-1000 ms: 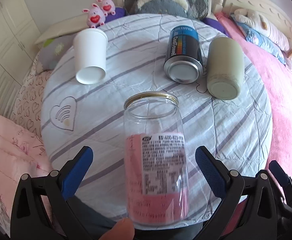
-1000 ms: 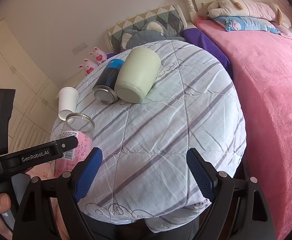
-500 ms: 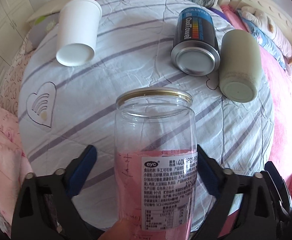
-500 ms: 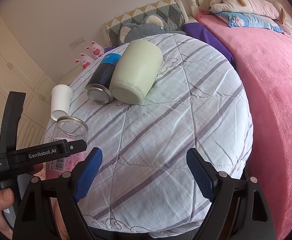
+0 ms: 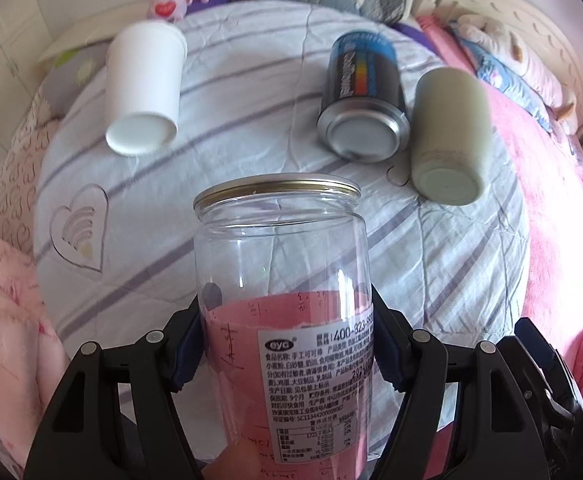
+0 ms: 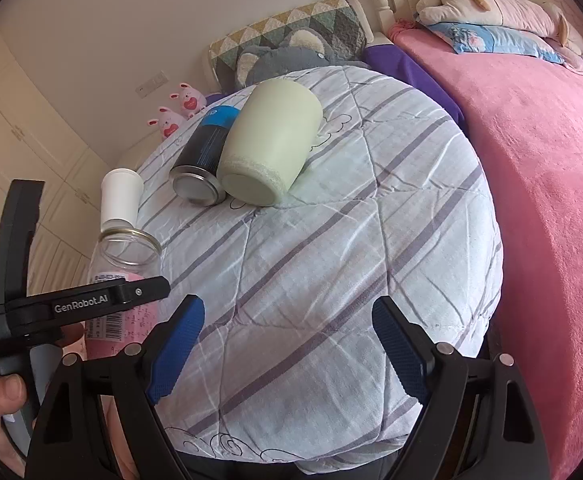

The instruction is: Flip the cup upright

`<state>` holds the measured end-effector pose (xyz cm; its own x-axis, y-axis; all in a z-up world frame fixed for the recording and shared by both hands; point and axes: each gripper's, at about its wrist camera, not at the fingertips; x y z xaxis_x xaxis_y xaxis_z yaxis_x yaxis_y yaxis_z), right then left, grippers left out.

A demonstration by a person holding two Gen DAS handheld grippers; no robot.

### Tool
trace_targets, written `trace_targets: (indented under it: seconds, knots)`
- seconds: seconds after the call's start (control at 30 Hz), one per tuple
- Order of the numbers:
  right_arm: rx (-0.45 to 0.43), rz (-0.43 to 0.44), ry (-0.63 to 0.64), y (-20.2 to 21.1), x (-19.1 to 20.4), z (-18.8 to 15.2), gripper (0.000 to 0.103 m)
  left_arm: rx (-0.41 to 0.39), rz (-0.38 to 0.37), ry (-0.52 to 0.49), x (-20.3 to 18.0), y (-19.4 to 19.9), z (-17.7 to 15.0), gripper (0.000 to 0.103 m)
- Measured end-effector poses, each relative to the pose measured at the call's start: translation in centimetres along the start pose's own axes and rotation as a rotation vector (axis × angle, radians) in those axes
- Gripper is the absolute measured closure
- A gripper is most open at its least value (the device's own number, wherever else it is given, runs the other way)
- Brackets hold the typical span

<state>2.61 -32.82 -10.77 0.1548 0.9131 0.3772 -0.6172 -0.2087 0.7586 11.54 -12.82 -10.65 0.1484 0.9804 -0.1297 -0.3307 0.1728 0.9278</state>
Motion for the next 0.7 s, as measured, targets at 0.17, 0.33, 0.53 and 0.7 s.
trace_targets:
  seconds: [0.17, 0.33, 0.53, 0.7]
  knots:
    - [-0.007, 0.001, 0.000, 0.4, 0.2, -0.2, 0.016, -0.063, 0.006, -0.026, 0.4, 2.0, 0.5, 0.032]
    - [-0.011, 0.001, 0.006, 0.7, 0.6, -0.3, 0.016, -0.159, 0.038, -0.058, 0.4, 4.1, 0.7, 0.032]
    - [-0.016, 0.000, 0.007, 1.0, 0.9, -0.5, 0.016, -0.267, 0.068, -0.095, 0.1, 5.2, 0.5, 0.032]
    - [-0.013, 0.000, 0.016, 1.1, 1.2, -0.7, 0.016, -0.247, 0.090, -0.112, -0.1, 3.2, 0.2, 0.032]
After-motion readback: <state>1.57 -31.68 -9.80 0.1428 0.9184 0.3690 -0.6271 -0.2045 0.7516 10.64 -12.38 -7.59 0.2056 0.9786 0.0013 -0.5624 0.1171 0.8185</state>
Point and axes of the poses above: each gripper's, at about its wrist camera, not at the fingertips, and y roughly against the way its jaws point, x to its left, z to its top
